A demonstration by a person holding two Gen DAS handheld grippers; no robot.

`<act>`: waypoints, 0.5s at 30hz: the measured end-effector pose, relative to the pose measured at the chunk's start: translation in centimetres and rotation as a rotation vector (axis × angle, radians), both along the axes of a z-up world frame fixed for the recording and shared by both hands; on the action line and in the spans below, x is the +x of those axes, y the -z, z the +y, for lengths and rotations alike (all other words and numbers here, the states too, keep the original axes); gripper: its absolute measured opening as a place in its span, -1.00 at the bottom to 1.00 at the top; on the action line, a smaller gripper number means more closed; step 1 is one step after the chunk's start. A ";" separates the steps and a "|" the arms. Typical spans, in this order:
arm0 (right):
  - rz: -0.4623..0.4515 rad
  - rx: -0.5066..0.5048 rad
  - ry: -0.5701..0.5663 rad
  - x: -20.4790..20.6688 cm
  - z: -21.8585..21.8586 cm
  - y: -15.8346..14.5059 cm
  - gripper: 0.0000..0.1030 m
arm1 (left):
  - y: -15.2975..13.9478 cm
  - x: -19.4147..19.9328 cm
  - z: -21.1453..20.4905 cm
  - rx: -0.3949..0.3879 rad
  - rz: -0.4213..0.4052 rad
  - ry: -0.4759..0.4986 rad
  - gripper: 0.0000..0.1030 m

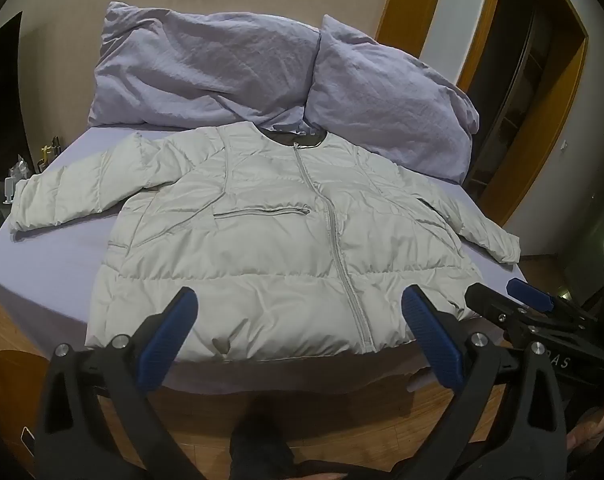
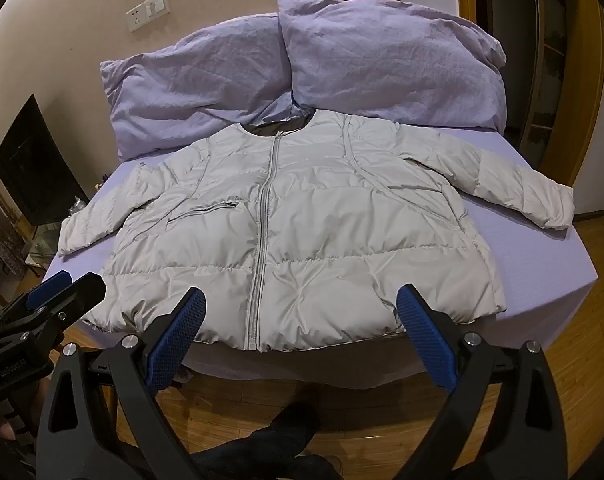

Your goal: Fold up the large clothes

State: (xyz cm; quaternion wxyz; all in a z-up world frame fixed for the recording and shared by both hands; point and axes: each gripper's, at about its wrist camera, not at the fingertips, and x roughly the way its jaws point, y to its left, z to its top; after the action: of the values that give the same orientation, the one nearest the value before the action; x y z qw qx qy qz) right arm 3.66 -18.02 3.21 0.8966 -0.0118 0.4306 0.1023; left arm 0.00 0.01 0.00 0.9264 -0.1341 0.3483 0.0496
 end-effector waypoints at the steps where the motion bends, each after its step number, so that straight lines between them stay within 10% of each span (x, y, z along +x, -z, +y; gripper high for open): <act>1: 0.000 0.000 0.000 0.0 0.0 0.0 0.90 | 0.0 0.0 0.0 -0.003 0.000 0.000 0.96; 15: -0.001 0.000 0.000 0.0 0.0 0.1 0.90 | 0.0 0.0 0.0 -0.004 0.001 0.000 0.96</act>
State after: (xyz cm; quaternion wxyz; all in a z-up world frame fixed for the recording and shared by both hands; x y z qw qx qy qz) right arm 3.68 -18.01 3.14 0.8968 -0.0118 0.4303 0.1025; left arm 0.00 0.03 -0.01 0.9260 -0.1358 0.3489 0.0490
